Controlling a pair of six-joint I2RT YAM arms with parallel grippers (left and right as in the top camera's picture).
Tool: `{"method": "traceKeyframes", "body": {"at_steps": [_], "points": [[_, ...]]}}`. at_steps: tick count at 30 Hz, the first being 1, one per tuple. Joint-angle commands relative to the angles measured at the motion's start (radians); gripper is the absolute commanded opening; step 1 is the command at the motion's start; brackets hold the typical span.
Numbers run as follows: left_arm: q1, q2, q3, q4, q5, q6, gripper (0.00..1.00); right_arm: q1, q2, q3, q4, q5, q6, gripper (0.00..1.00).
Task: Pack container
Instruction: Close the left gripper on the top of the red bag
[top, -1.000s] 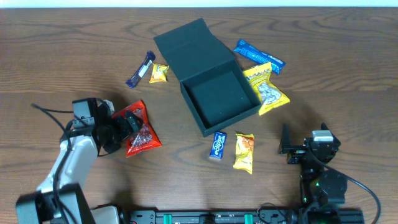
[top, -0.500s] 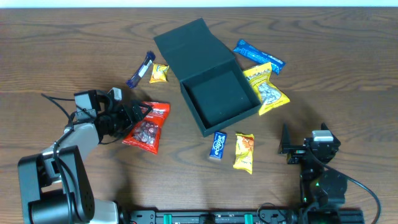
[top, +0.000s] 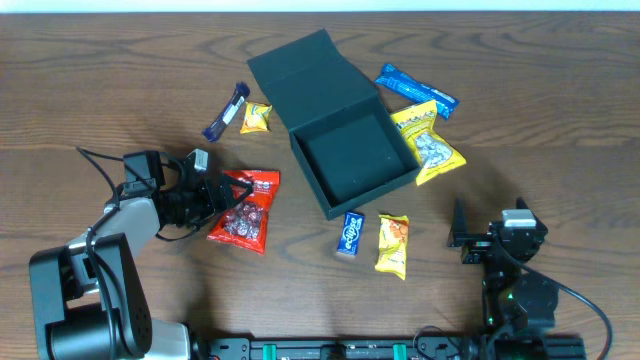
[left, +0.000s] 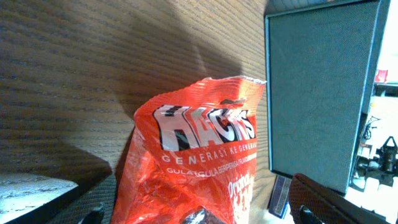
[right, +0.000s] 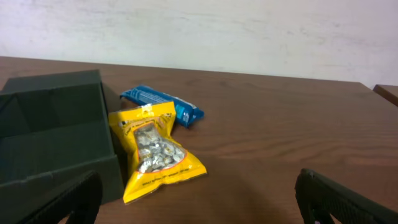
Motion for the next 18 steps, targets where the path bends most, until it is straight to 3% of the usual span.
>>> {"method": "traceKeyframes", "body": {"at_steps": [1,2,5,6,9,13,18], "points": [[-0.004,0.029,-0.050,-0.032,-0.146,0.019,0.84,-0.008,-0.005,-0.004,0.000,0.001,-0.008,0.99],[-0.004,0.029,-0.050,-0.035,-0.154,0.019,0.80,-0.008,-0.005,-0.004,0.000,0.001,-0.008,0.99],[-0.005,0.029,-0.050,-0.050,-0.167,0.022,0.50,-0.008,-0.005,-0.004,0.000,0.001,-0.008,0.99],[-0.005,0.029,-0.050,-0.053,-0.173,0.022,0.44,-0.008,-0.005,-0.004,0.000,0.001,-0.008,0.99],[-0.005,0.029,-0.050,-0.060,-0.177,0.022,0.41,-0.008,-0.005,-0.004,0.000,0.001,-0.008,0.99],[-0.005,0.029,-0.050,-0.059,-0.177,0.021,0.15,-0.008,-0.004,-0.004,0.000,0.001,-0.008,0.99],[-0.005,0.029,-0.050,-0.059,-0.162,0.014,0.08,-0.008,-0.004,-0.004,0.000,0.001,-0.008,0.99]]}}
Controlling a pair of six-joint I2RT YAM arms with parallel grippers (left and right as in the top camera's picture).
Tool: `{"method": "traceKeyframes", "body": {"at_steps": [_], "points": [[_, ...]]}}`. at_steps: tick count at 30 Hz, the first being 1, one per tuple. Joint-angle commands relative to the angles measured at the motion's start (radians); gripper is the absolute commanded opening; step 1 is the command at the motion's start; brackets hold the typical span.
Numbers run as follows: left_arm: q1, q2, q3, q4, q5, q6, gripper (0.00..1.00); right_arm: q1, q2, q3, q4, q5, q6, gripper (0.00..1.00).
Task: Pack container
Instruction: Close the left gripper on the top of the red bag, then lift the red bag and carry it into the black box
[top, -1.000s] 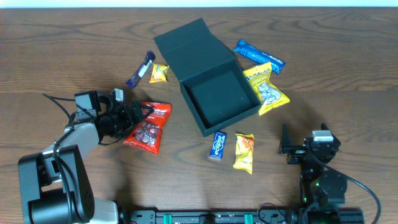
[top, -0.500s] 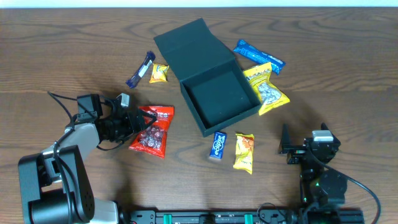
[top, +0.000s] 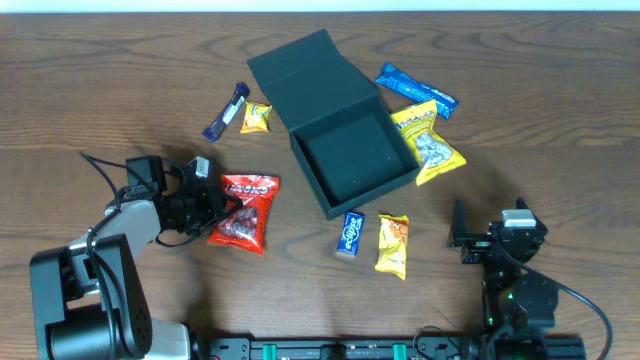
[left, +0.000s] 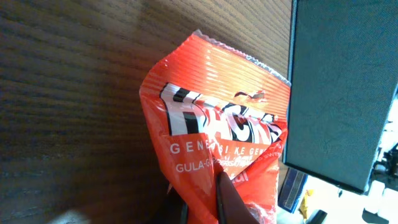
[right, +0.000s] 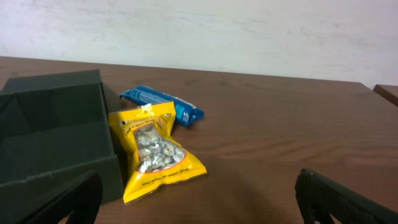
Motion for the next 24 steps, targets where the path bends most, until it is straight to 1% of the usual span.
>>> {"method": "traceKeyframes", "body": {"at_steps": [1,5,8,16,21,24], "points": [[-0.003,0.031,-0.032,-0.018,-0.113,0.016,0.08,-0.008,-0.004,-0.004,0.000,0.001,-0.008,0.99],[-0.003,0.031,-0.015,-0.019,-0.051,0.015,0.06,-0.008,-0.005,-0.004,0.000,0.001,-0.008,0.99],[-0.004,0.029,0.012,-0.050,-0.046,0.016,0.07,-0.008,-0.005,-0.004,-0.001,0.001,-0.008,0.99],[-0.005,0.016,0.162,-0.237,-0.045,0.018,0.06,-0.008,-0.004,-0.004,0.000,0.001,-0.008,0.99],[-0.004,-0.066,0.211,-0.295,-0.016,0.016,0.06,-0.008,-0.005,-0.004,0.000,0.001,-0.008,0.99],[-0.010,-0.164,0.218,-0.303,-0.005,-0.051,0.06,-0.008,-0.005,-0.004,0.000,0.001,-0.008,0.99]]}}
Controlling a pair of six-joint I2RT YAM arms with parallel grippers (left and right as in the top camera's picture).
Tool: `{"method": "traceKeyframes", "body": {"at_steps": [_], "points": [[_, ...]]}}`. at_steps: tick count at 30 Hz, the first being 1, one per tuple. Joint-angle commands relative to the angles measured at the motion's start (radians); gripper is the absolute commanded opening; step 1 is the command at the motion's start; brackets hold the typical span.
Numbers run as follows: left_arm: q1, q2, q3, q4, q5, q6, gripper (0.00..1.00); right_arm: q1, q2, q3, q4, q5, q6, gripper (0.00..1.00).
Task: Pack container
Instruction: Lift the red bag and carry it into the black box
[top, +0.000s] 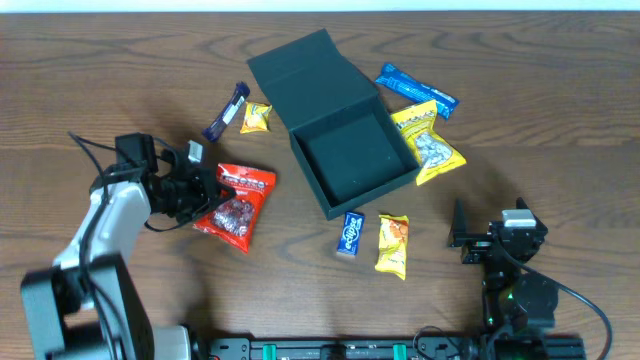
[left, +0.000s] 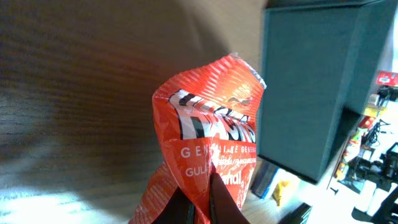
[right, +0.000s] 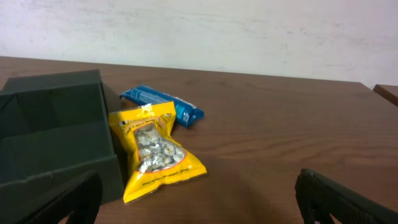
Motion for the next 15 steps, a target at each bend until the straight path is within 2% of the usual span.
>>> {"method": "traceKeyframes", "body": {"at_steps": [1,3,9,15], "points": [[-0.010,-0.111,0.031,-0.006,0.013,-0.069,0.06,-0.008,-0.004,-0.004,0.000,0.001,-0.008,0.99],[-0.027,-0.171,0.031,-0.002,-0.012,-0.134,0.06,-0.008,-0.004,-0.004,0.000,0.001,-0.008,0.99],[-0.145,-0.325,0.031,0.090,-0.101,-0.425,0.06,-0.008,-0.004,-0.004,0.000,0.001,-0.008,0.99],[-0.300,-0.360,0.031,0.246,-0.224,-0.693,0.06,-0.008,-0.004,-0.004,0.000,0.001,-0.008,0.99]]}}
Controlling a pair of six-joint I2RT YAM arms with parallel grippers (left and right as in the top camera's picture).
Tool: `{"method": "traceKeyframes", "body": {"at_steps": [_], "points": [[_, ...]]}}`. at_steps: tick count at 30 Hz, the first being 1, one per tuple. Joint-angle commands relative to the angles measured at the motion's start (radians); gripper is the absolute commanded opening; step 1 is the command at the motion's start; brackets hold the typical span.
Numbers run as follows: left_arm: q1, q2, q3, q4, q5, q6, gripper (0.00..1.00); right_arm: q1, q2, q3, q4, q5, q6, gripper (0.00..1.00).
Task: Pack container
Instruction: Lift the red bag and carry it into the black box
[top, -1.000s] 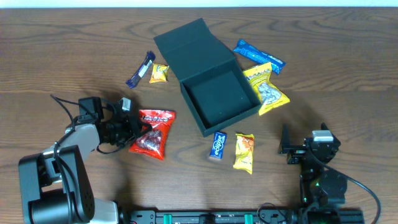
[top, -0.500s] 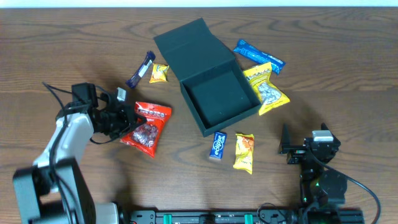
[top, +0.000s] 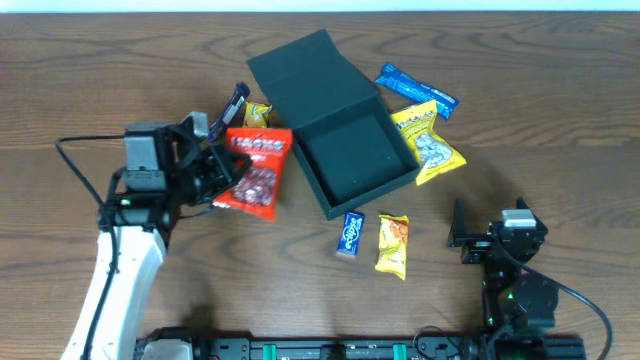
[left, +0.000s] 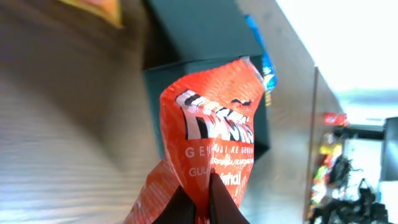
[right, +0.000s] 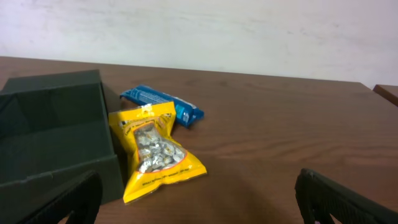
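Note:
The dark green box stands open at the table's middle, its lid laid back behind it. My left gripper is shut on a red candy bag, held off the table just left of the box's left wall. In the left wrist view the red candy bag hangs in front of the box. My right gripper rests open at the near right; a yellow snack bag and a blue wrapper lie ahead of it.
A purple bar and a small yellow packet lie left of the lid. A small blue packet and a yellow-orange packet lie in front of the box. The yellow bag and blue wrapper sit right of it.
My left gripper has risen and moved right and farther back with the red bag, from the table's left to just beside the box's left wall. The right arm has not moved.
First my left gripper stood open around the lower end of the red bag lying on the table. Then it was shut on the bag. Then the bag was tilted up off the wood, and now it hangs beside the box.

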Motion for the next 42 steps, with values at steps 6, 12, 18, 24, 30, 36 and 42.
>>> {"method": "traceKeyframes", "body": {"at_steps": [6,12,18,24,30,36,42], "points": [[-0.216,-0.006,0.029,0.169,-0.279,-0.380,0.07,-0.008,-0.004,-0.004,0.000,0.001,-0.008,0.99],[-0.377,0.031,0.029,0.290,-0.516,-0.548,0.11,-0.008,-0.004,-0.004,0.000,0.001,-0.008,0.99],[-0.453,0.165,0.029,0.415,-0.566,-0.674,0.10,-0.008,-0.005,-0.004,0.000,0.001,-0.008,0.99],[-0.479,0.296,0.029,0.557,-0.549,-0.790,0.06,-0.008,-0.005,-0.004,0.000,0.001,-0.008,0.99],[-0.527,0.356,0.029,0.558,-0.602,-0.891,0.06,-0.008,-0.005,-0.004,0.000,0.001,-0.008,0.99],[-0.563,0.375,0.029,0.545,-0.661,-0.964,0.17,-0.008,-0.005,-0.004,0.000,0.001,-0.008,0.99],[-0.560,0.372,0.029,0.532,-0.660,-0.980,0.25,-0.008,-0.004,-0.004,0.000,0.001,-0.008,0.99]]}}
